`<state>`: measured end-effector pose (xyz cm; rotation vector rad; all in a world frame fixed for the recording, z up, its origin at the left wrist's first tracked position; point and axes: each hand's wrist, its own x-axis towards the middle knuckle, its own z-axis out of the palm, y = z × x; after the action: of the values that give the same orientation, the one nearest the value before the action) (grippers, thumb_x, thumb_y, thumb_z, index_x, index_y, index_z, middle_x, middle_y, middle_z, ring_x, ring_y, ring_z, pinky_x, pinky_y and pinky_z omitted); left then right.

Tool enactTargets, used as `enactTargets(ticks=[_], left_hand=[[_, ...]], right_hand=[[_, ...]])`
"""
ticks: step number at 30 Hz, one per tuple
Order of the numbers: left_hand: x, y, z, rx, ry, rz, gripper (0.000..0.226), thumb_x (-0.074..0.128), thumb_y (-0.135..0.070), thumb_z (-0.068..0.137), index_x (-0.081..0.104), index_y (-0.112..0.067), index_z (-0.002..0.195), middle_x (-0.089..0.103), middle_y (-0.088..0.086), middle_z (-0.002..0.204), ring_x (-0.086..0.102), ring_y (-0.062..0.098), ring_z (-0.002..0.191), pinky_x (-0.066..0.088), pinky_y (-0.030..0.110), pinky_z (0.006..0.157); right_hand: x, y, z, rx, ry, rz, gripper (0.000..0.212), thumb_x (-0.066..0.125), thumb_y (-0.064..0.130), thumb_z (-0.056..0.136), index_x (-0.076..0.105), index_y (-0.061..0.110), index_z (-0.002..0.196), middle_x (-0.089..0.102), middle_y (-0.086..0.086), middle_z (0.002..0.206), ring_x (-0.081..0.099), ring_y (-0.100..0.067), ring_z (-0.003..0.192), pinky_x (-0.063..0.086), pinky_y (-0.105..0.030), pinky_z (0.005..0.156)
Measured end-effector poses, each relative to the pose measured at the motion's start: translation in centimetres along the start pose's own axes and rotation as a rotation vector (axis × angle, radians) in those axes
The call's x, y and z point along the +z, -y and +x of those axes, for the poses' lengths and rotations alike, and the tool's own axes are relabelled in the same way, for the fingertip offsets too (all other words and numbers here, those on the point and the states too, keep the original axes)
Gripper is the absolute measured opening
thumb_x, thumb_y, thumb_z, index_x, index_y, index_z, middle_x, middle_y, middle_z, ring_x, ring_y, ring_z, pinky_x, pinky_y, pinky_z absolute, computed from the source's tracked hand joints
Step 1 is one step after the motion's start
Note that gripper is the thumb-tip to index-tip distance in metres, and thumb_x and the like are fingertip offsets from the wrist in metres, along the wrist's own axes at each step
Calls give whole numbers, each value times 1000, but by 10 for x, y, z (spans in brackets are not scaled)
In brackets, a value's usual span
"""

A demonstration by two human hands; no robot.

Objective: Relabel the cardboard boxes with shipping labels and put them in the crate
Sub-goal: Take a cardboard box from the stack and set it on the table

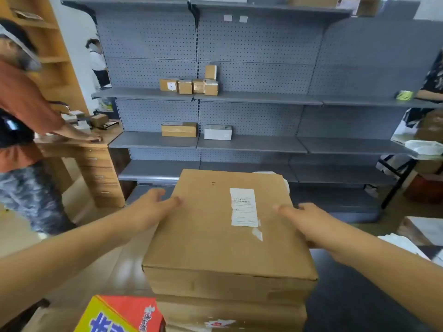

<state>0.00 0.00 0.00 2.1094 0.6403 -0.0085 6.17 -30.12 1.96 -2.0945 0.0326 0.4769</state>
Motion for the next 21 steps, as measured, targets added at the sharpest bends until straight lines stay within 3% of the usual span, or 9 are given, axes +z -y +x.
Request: enactTargets(ticks=[3,5,8,10,12,14,17,21], left_hand=[[13,3,2,-106,174,-218,69,67,-58,73,47,-29,132,65,1,119,64,23,106,45,43,102],[24,8,1,-96,148,-287,53,66,-51,81,50,-27,125,69,1,106,69,23,93,54,40,86],[32,8,-4,-79,48,-353,44,65,-46,83,52,-26,121,70,0,100,70,21,85,54,32,71],[34,8,-6,-70,53,-401,42,65,-44,84,53,-26,119,71,1,98,70,20,82,53,31,67],[33,7,-6,-64,56,-425,42,66,-44,82,54,-26,119,72,1,96,71,21,80,53,32,67],[32,6,-5,-72,66,-434,47,69,-46,80,54,-26,121,72,2,99,71,24,84,56,38,77],[30,3,-6,-86,88,-431,64,74,-53,66,57,-27,121,72,4,104,70,29,90,54,47,89],[28,-9,-10,-70,93,-425,68,73,-56,60,59,-27,121,72,5,105,70,31,91,53,50,90]], right_hand=[[3,-6,5,86,112,46,33,58,50,88,58,25,110,71,10,84,68,-8,71,46,-21,48],[6,-12,8,91,116,57,37,58,52,88,50,24,111,66,9,91,63,-8,78,44,-22,49],[15,-15,6,60,39,137,37,56,52,88,43,27,111,61,10,94,60,-7,78,45,-19,46],[21,-18,5,59,-15,138,47,56,54,87,42,23,119,61,4,104,62,-16,88,48,-28,62],[24,-18,6,62,-50,144,53,56,55,86,42,21,123,60,0,111,61,-21,95,50,-36,76],[25,-17,6,69,-71,168,50,57,54,85,44,20,120,61,-1,110,62,-22,94,51,-38,80],[22,-14,3,66,-89,157,44,57,53,85,48,21,114,62,1,105,62,-20,89,48,-31,67],[8,-11,0,44,-95,146,30,57,55,84,54,26,93,63,6,94,62,-14,81,43,-27,56]])
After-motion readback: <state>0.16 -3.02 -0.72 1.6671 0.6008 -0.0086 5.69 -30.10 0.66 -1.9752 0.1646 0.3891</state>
